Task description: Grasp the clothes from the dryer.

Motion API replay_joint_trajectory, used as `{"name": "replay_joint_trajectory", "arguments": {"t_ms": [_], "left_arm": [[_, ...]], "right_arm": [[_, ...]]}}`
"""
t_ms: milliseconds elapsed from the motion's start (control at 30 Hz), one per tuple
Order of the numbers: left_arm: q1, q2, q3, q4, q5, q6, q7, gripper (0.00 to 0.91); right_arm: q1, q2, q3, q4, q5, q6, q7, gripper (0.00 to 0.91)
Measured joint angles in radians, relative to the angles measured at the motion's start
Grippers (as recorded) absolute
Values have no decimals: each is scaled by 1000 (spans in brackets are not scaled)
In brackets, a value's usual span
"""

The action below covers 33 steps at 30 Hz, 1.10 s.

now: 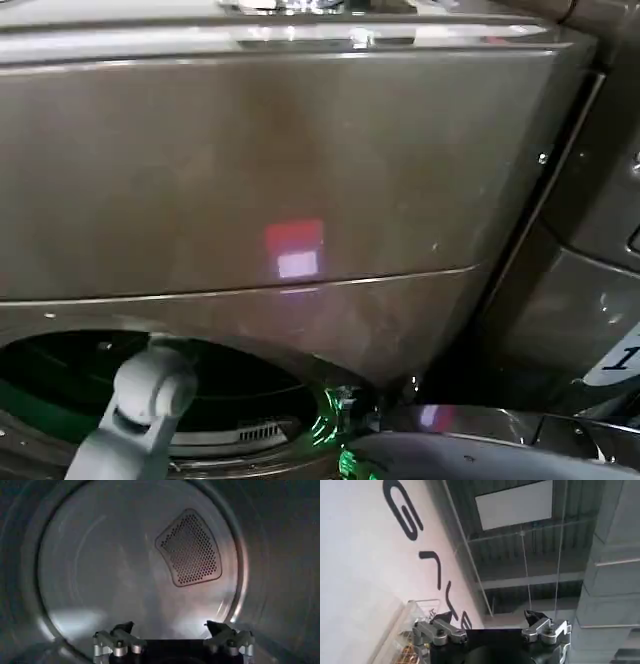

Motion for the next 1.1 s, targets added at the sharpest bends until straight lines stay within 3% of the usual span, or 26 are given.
{"name": "replay_joint_trajectory", "arguments": {"t_ms": [667, 1100], "left_arm": [[-218, -49, 31, 305, 31, 10, 100, 907], [-300, -19, 59, 436, 93, 21, 294, 907]], "right_arm": [[7, -4, -5, -1, -2, 0, -4, 907], [6, -3, -4, 2, 2, 0, -8, 907]]}}
